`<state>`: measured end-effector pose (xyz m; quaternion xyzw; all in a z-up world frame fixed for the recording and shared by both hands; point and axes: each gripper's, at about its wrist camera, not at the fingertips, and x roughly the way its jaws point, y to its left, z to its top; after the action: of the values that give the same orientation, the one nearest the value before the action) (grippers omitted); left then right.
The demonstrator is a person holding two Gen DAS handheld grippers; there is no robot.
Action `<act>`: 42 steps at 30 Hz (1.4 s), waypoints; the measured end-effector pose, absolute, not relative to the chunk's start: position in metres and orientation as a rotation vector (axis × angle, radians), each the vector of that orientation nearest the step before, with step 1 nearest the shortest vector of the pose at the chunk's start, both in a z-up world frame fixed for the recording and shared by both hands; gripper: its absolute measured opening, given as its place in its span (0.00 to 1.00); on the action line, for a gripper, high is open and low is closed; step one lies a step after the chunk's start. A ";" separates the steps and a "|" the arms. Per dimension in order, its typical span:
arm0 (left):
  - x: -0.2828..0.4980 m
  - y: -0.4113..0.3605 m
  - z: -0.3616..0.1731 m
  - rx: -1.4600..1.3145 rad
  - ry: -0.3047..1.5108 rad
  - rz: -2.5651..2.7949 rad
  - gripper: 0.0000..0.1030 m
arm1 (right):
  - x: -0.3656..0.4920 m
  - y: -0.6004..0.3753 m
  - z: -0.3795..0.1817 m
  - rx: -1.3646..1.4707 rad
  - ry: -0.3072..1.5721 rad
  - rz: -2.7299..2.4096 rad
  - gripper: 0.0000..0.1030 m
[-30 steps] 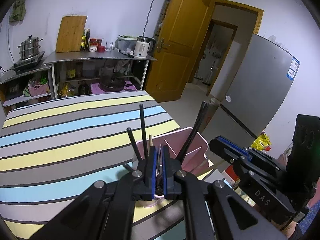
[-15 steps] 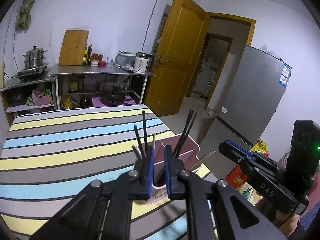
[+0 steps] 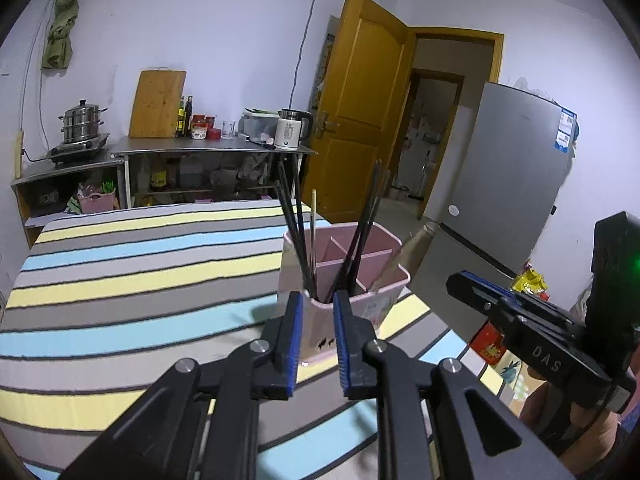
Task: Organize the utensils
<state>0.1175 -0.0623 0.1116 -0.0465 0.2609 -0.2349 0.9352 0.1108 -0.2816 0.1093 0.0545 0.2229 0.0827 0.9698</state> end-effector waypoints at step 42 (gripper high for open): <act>0.046 -0.056 0.040 -0.048 0.480 -0.382 0.24 | 0.043 -0.266 0.033 0.051 0.457 0.105 0.11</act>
<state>0.0462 -0.0560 0.0398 -0.0235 0.2360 -0.1880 0.9531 0.0433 -0.2659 0.0332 0.0251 0.2262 0.0521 0.9724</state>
